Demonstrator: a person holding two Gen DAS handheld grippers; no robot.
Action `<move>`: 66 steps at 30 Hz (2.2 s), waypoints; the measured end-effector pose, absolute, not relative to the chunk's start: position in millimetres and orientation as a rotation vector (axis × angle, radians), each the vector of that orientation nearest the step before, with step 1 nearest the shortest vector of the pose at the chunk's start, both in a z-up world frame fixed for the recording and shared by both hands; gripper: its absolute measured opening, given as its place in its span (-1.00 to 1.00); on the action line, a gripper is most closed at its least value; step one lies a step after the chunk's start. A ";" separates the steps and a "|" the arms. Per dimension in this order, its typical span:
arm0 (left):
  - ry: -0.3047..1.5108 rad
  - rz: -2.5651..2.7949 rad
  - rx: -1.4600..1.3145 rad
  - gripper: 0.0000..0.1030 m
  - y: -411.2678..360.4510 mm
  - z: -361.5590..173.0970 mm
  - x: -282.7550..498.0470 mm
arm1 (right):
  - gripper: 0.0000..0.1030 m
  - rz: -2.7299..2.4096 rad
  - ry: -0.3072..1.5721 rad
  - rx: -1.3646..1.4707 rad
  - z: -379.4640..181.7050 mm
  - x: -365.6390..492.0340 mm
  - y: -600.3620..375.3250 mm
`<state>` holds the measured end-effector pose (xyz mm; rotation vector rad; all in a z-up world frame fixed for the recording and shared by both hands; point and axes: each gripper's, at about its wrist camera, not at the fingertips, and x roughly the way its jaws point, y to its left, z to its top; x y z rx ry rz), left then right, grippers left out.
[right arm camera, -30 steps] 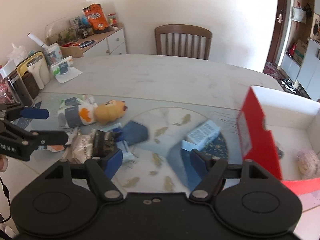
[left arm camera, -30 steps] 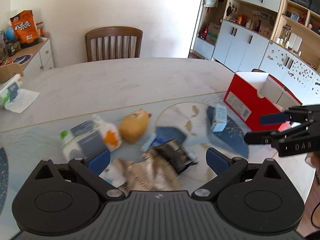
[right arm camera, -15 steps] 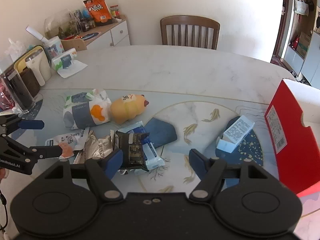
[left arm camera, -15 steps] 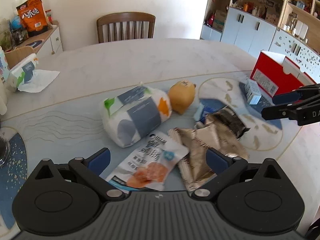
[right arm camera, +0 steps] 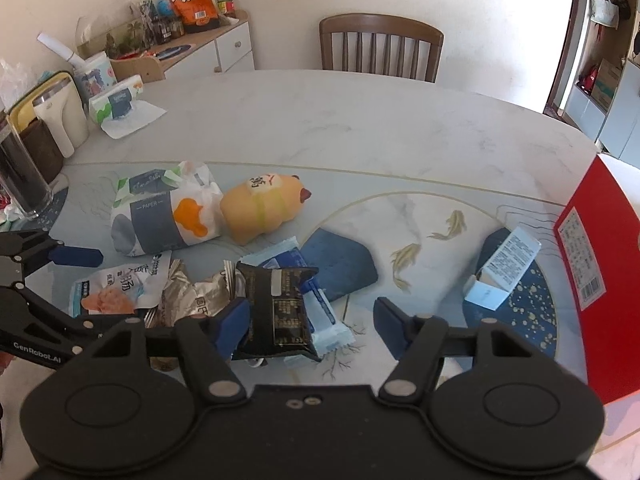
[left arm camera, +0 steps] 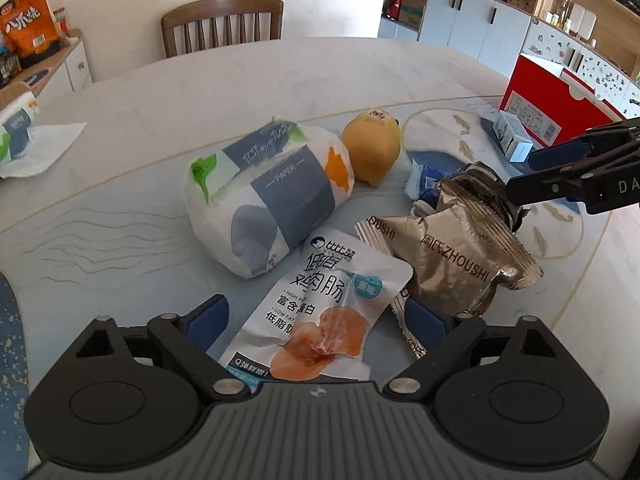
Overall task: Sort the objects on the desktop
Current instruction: 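Grasp the white sausage pack with the left tool while the right tool grasps the black snack bar, then carry the sausage pack with the left tool while the right tool carries the snack bar to the box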
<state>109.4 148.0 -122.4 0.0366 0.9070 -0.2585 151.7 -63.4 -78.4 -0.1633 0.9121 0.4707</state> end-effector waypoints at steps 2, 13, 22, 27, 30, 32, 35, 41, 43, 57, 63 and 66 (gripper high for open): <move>0.906 -0.268 0.035 0.81 148.6 -124.1 110.2 | 0.28 0.474 0.918 -0.169 -79.8 152.5 -60.5; 0.878 -0.281 0.107 0.71 138.5 -127.3 109.4 | 0.14 0.489 0.950 -0.186 -90.2 159.7 -46.9; 0.849 -0.272 0.132 0.32 133.7 -127.1 107.3 | 0.06 0.502 0.970 -0.200 -95.9 160.9 -40.7; 0.838 -0.264 0.141 0.25 131.6 -126.7 106.0 | -0.17 0.519 0.986 -0.184 -97.1 161.3 -41.5; 0.837 -0.260 0.137 0.23 131.5 -126.6 106.0 | -0.27 0.521 0.987 -0.177 -96.1 161.0 -42.6; 0.832 -0.257 0.133 0.19 131.6 -125.8 105.3 | -0.32 0.515 0.988 -0.172 -95.6 161.2 -44.1; 0.831 -0.251 0.120 0.17 132.9 -124.2 104.9 | -0.34 0.508 0.985 -0.156 -93.9 160.9 -48.9; 0.825 -0.234 0.095 0.14 134.3 -119.8 100.1 | -0.34 0.496 0.969 -0.140 -87.4 159.1 -58.4; 0.822 -0.226 0.080 0.14 135.4 -117.1 98.2 | -0.34 0.496 0.960 -0.134 -84.2 157.5 -62.1; 0.794 -0.185 0.013 0.14 132.2 -84.8 78.4 | -0.34 0.533 0.946 -0.099 -61.5 136.5 -86.0; 0.786 -0.181 -0.023 0.14 123.8 -71.6 71.3 | -0.34 0.548 0.943 -0.071 -50.0 126.6 -99.7; 0.781 -0.183 -0.034 0.14 117.1 -64.4 68.2 | -0.34 0.558 0.952 -0.044 -43.8 122.8 -108.8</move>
